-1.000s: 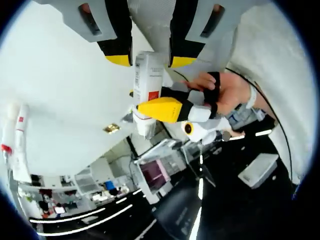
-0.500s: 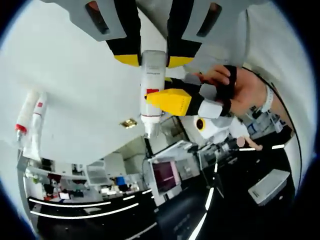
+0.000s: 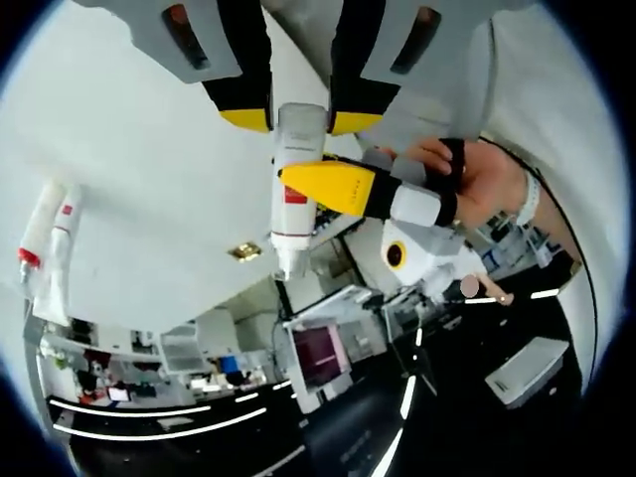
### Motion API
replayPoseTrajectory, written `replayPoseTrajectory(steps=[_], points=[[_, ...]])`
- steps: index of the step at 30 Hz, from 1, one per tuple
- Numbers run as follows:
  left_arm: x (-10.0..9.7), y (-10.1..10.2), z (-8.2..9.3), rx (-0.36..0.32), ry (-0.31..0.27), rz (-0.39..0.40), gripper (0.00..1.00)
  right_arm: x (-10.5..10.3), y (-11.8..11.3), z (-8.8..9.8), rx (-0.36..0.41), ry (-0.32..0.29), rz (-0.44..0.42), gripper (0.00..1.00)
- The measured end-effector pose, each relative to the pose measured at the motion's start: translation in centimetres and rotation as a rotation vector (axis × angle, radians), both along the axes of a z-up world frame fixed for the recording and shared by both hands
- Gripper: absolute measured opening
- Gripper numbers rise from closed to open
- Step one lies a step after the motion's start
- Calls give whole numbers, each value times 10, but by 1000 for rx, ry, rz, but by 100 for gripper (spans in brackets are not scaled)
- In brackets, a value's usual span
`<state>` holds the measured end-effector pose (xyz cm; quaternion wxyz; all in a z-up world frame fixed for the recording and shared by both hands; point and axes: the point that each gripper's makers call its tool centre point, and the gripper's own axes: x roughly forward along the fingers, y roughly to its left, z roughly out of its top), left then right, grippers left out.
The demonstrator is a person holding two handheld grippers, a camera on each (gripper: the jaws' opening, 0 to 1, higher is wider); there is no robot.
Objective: Arrange the skincare products in the storage area until every visible bottle or jar stands upright without overlapping.
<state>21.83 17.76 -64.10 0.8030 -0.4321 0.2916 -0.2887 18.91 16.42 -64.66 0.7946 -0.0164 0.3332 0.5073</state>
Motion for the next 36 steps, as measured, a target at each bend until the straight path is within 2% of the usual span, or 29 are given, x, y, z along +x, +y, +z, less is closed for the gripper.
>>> replayPoseTrajectory(steps=[2, 5, 9, 11, 14, 17, 20, 21, 24, 28, 33, 36], points=[[-1, 2, 0, 24, -5, -3, 15, 2, -4, 4, 26, 6, -5, 29], [-1, 4, -4, 102, -39, -20, 15, 5, -10, 12, 74, 26, -34, 30], [-5, -4, -7, 185, -97, -74, 14, 16, -12, 33, 193, 63, -108, 32], [-11, -11, -7, 214, -117, -116, 14, 18, -11, 35, 192, 65, -107, 32], [-18, -22, -9, 292, -166, -187, 15, 17, -4, 32, 181, 79, -90, 33], [-25, -29, -11, 360, -208, -238, 15, 10, 2, 23, 161, 139, -71, 33], [-31, -35, -12, 440, -260, -286, 15, 8, 4, 19, 151, 158, -77, 23], [-33, -37, -13, 451, -269, -301, 15, 9, 4, 18, 147, 158, -83, 22], [-37, -36, -19, 545, -285, -337, 15, 6, 4, 12, 127, 185, -83, 22], [-41, -36, -20, 569, -305, -369, 15, 2, 2, 8, 121, 198, -87, 17], [-40, -36, -21, 599, -315, -378, 15, 3, -2, 7, 120, 177, -103, 16], [-36, -31, -20, 653, -372, -386, 16, 9, -3, 7, 132, 175, -131, 16]])
